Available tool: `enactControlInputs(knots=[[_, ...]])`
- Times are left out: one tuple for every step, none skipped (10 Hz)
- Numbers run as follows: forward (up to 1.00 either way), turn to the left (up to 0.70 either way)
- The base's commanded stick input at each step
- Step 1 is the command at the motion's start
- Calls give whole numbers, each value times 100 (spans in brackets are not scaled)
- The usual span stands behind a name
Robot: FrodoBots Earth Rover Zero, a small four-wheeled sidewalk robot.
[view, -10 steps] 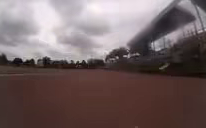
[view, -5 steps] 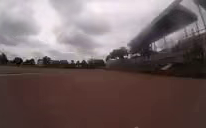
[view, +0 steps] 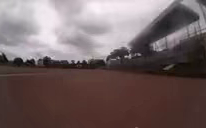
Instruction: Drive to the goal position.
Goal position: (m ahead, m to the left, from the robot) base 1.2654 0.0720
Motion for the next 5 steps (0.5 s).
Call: enactControlInputs(knots=[[70, 0], [70, 0], [70, 0], [70, 0], [70, 0]])
